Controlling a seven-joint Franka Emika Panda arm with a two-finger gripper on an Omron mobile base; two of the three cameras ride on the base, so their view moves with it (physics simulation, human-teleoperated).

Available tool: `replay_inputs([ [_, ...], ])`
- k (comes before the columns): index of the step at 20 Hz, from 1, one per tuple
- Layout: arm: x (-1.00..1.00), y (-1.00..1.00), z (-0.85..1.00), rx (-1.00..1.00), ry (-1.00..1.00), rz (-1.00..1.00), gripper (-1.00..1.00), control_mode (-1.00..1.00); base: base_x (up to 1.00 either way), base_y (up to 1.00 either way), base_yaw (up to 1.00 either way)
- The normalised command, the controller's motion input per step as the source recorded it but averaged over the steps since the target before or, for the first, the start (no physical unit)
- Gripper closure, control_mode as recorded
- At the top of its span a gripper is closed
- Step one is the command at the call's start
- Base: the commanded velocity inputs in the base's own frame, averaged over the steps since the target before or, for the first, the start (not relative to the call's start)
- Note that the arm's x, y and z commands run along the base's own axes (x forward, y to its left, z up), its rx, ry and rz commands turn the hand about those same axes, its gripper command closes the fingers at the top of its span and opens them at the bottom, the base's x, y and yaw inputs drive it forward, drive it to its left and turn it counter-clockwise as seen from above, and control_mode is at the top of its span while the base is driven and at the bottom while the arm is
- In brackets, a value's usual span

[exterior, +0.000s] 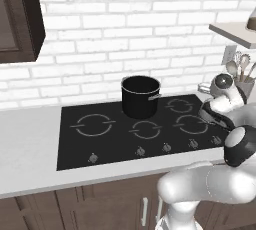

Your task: Pick the kettle from the counter and place it on a stove burner. Then turn the burner on.

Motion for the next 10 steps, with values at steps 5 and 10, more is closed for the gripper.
replay_inputs([
  [5,0.20,0.12,-0.02,0.01,0.12,-0.02,1.00,-1.00,0.00,0.00,0.00],
  [10,0.04,0.00,-0.25,0.15,0.06,0.00,1.00,-1.00,0.00,0.00,0.00],
])
